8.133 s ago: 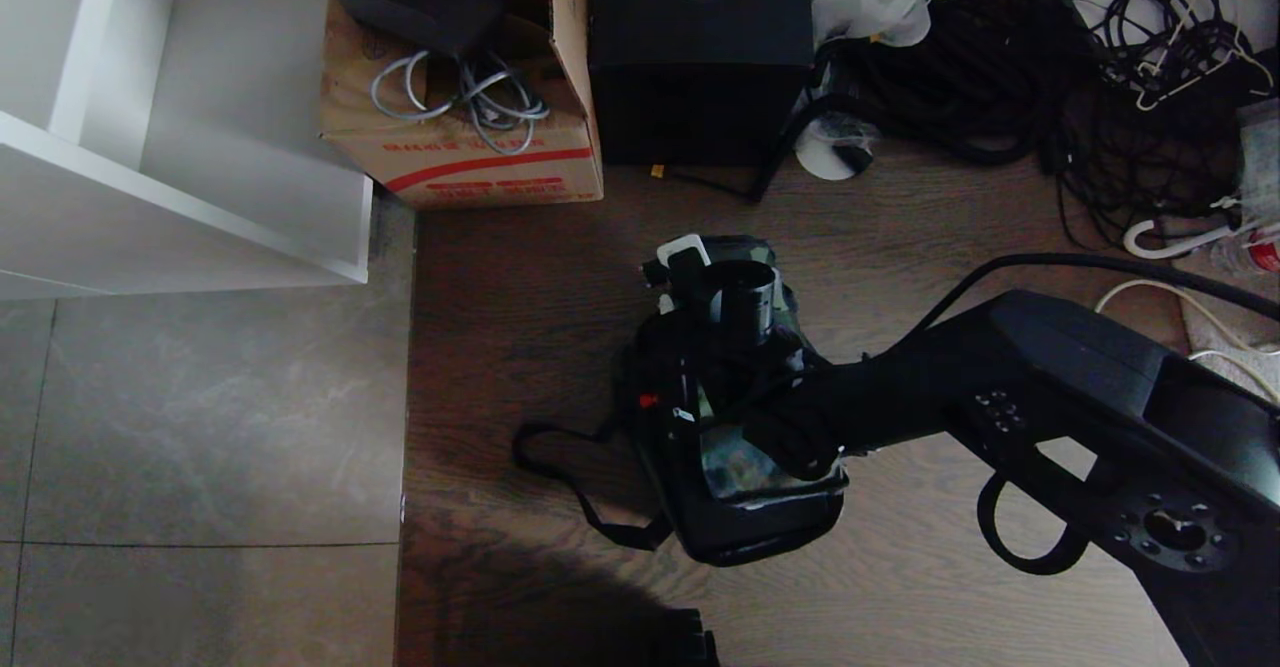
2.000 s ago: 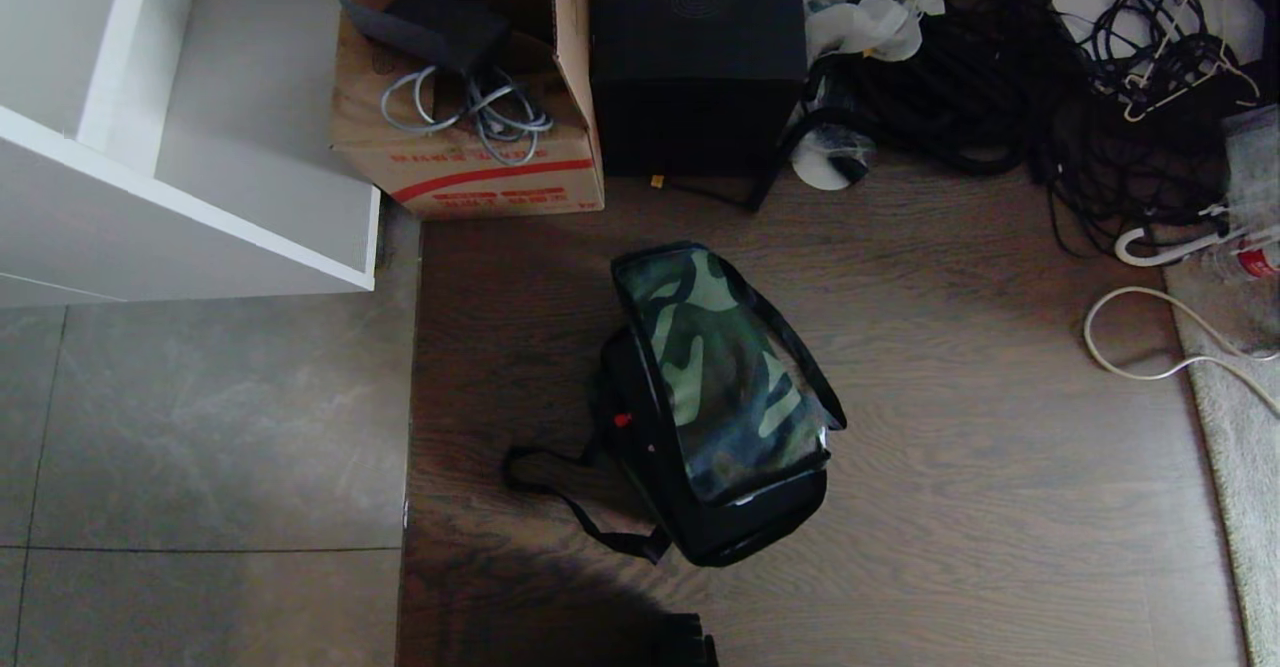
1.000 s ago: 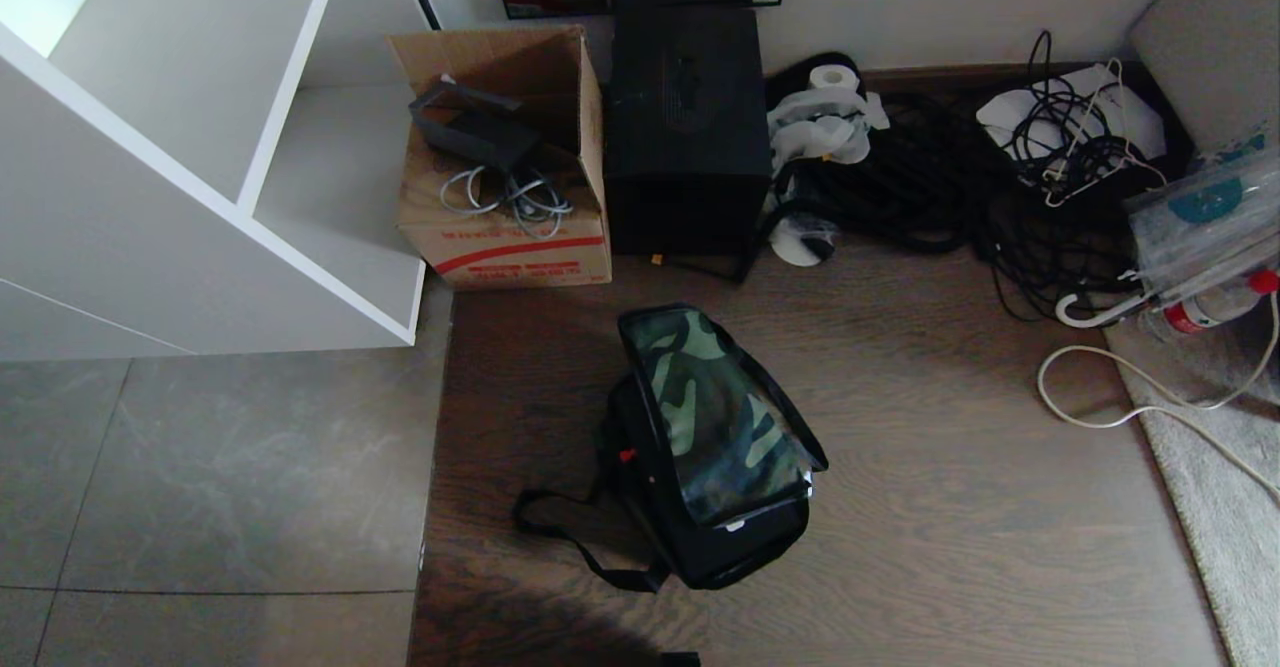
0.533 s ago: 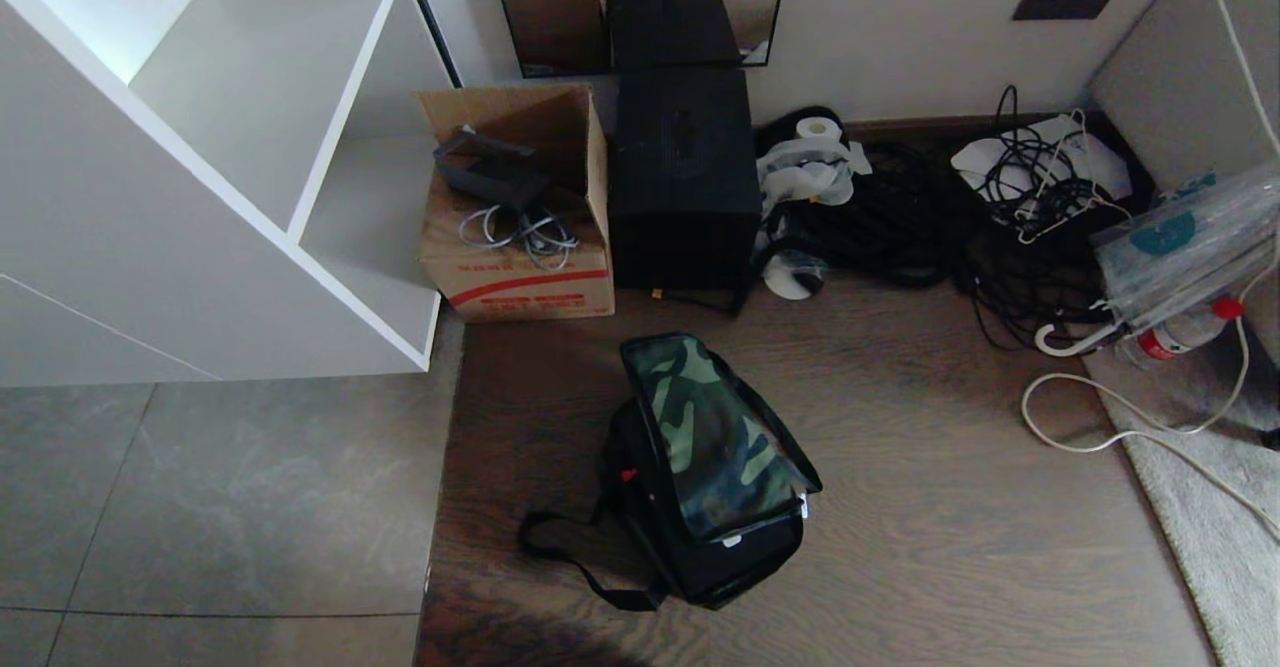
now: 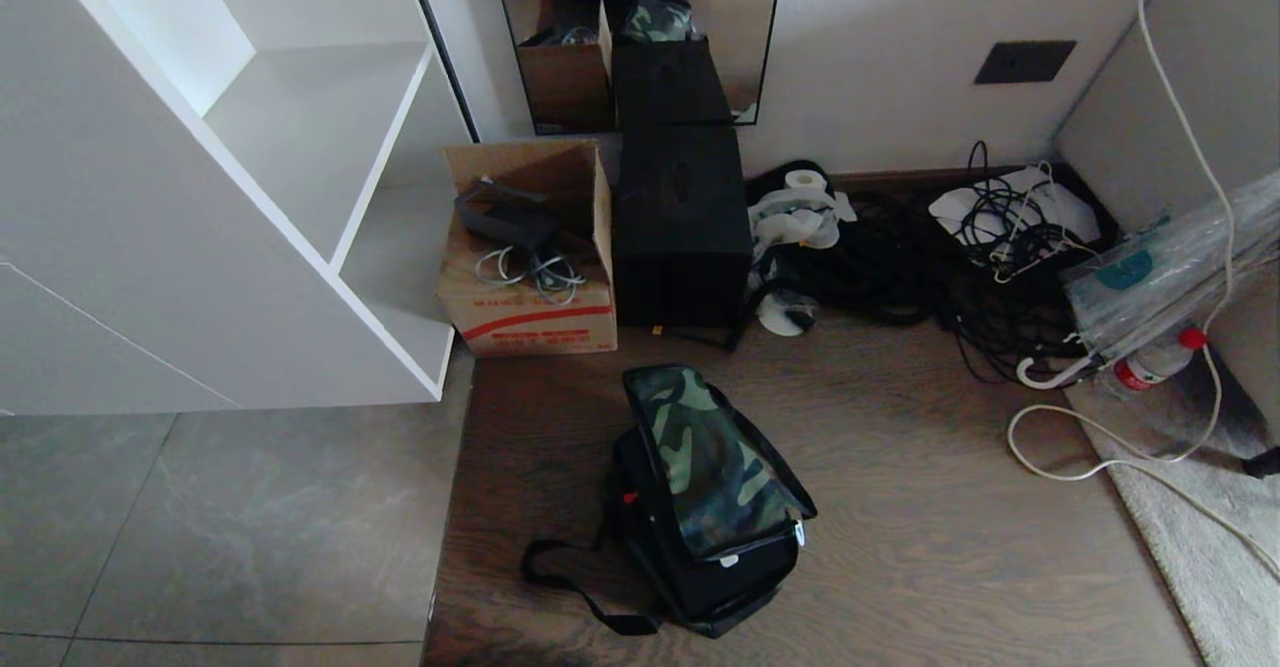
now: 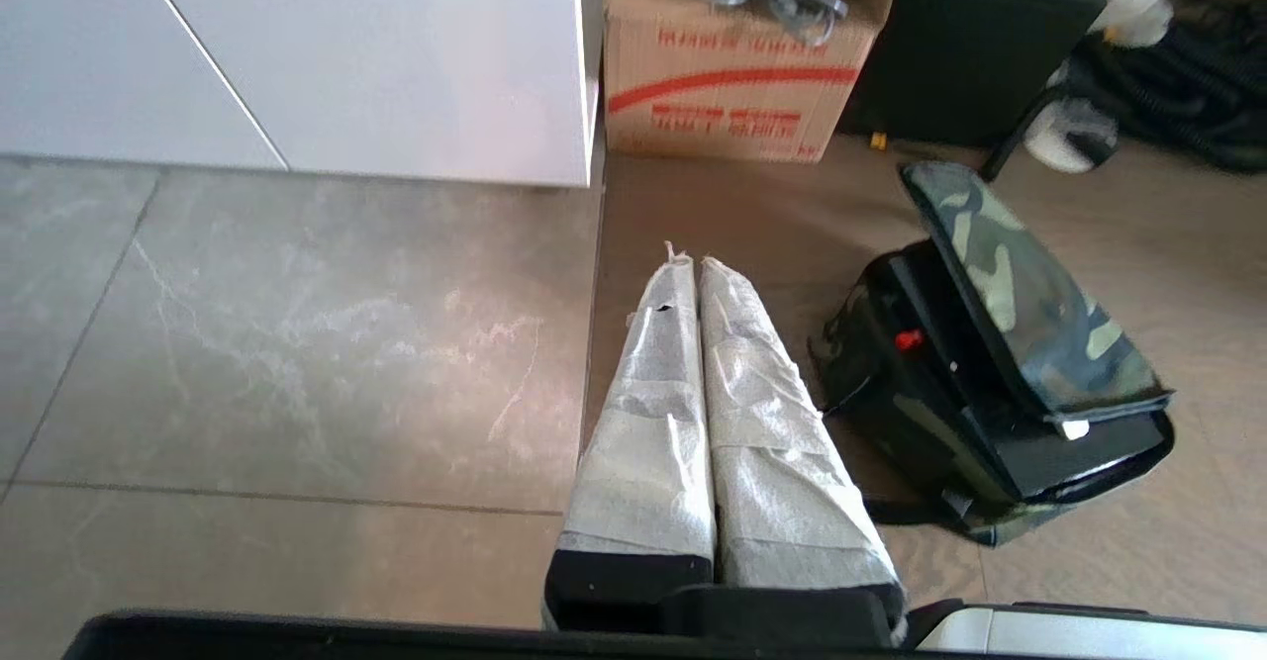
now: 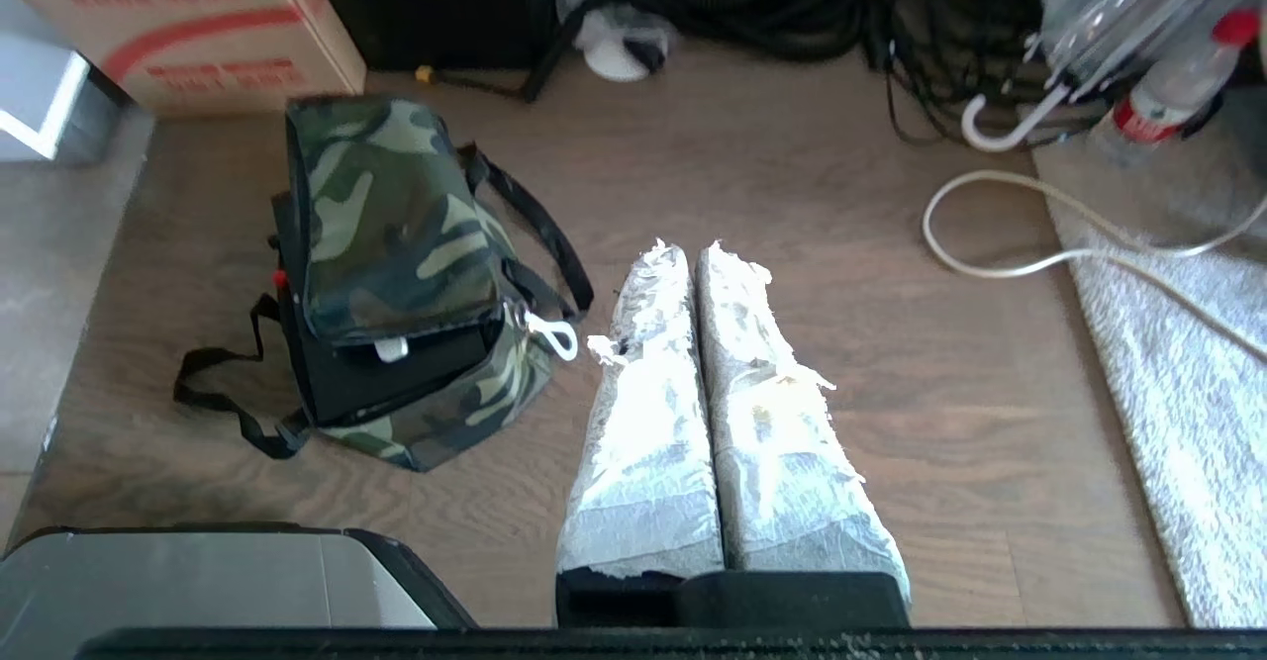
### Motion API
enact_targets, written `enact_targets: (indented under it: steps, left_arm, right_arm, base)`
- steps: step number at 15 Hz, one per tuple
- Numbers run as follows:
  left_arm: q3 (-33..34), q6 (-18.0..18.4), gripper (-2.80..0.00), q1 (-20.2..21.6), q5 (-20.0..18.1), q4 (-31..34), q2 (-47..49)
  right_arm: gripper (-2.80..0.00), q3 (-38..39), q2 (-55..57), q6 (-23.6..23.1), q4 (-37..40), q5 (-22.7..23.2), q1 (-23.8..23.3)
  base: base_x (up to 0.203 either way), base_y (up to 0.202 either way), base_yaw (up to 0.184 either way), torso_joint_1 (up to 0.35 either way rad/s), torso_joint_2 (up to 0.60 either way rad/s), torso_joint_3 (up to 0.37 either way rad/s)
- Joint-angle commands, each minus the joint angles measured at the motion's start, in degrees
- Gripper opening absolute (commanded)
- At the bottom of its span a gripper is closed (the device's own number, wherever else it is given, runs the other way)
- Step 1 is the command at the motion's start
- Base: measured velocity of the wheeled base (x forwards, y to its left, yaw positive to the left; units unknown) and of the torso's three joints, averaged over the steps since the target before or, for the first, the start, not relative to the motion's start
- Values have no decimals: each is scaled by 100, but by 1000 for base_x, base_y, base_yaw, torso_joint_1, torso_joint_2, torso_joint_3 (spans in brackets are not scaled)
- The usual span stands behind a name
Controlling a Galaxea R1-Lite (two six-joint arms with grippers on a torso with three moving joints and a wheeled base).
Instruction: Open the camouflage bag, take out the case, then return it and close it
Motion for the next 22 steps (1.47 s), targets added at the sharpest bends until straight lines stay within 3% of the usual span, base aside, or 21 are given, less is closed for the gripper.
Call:
enact_targets:
  steps: [1,22]
  left_arm:
    - [44,-5,-280,0,4,-4,7]
    - [44,-5,-280,0,4,-4,7]
  right_arm:
    - [-280,9,16,0,-2,2,0]
    - [-280,9,16,9,-11,2,8]
  base:
    - [0,0,0,-2,6,203]
    - [0,0,0,3,2,201]
